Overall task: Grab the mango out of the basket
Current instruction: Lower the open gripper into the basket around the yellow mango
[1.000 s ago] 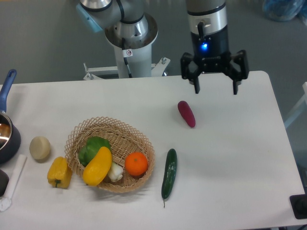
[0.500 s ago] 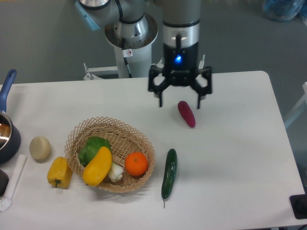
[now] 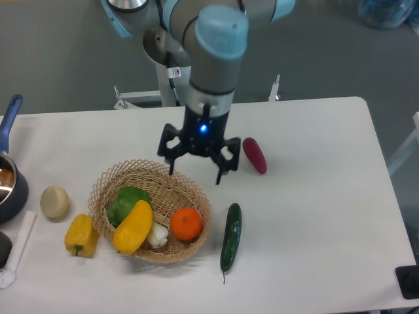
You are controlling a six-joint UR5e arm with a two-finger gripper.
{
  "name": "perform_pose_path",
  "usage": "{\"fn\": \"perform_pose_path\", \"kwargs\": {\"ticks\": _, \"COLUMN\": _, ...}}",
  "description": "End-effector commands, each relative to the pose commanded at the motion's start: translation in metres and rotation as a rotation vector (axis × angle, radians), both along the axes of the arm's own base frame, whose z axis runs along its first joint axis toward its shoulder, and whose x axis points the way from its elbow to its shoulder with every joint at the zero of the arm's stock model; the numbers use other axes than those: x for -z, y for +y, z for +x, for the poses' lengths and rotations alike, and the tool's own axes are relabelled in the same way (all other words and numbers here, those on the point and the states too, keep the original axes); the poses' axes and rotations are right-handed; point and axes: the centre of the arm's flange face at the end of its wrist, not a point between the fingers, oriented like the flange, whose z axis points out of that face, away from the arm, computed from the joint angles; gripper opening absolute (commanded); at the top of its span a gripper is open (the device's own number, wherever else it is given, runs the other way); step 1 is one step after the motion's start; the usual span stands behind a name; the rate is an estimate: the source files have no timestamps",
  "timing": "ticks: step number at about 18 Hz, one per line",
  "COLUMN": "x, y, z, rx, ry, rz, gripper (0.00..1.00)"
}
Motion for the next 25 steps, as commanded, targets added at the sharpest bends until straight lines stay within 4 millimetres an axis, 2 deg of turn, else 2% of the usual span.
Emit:
{"fn": "perform_pose_path", "kwargs": {"ticks": 2, "x": 0.011, "y": 0.007, "z": -0.001, "rx": 0.015, "ry": 0.002, "rz": -0.001, "gripper": 1.0}}
{"fn": "perform_pose_path", "kwargs": {"ticks": 5, "x": 0.029, "y": 0.033, "z": 0.014, "rx": 0.064, "ry": 0.052, "rz": 0.048, "gripper": 1.0}}
{"fn": "perform_pose_path", "kwargs": {"ticks": 7, "x": 0.037, "y": 0.038, "z": 0.017, "rx": 0.071, "ry": 0.046, "rz": 0.041, "gripper": 1.0}}
{"fn": "perform_pose_path", "kwargs": {"ticks": 10, "x": 0.04, "y": 0.045, "z": 0.032, "rx": 0.094, "ry": 0.038, "rz": 0.035, "gripper": 1.0}}
{"fn": "perform_pose_path", "kwargs": {"ticks": 16, "x": 0.081, "y": 0.052, "z": 0.041, "rx": 0.119, "ry": -0.01, "rz": -0.017, "gripper": 1.0}}
{"fn": "perform_pose_path", "kwargs": {"ticks": 21, "x": 0.091, "y": 0.056, "z": 0.047, "rx": 0.125, "ry": -0.021, "rz": -0.031, "gripper": 1.0}}
{"fn": "perform_pose_path", "kwargs": {"ticks": 25, "x": 0.113, "y": 0.067, "z": 0.053, "rx": 0.147, "ry": -0.035, "rz": -0.049, "gripper": 1.0}}
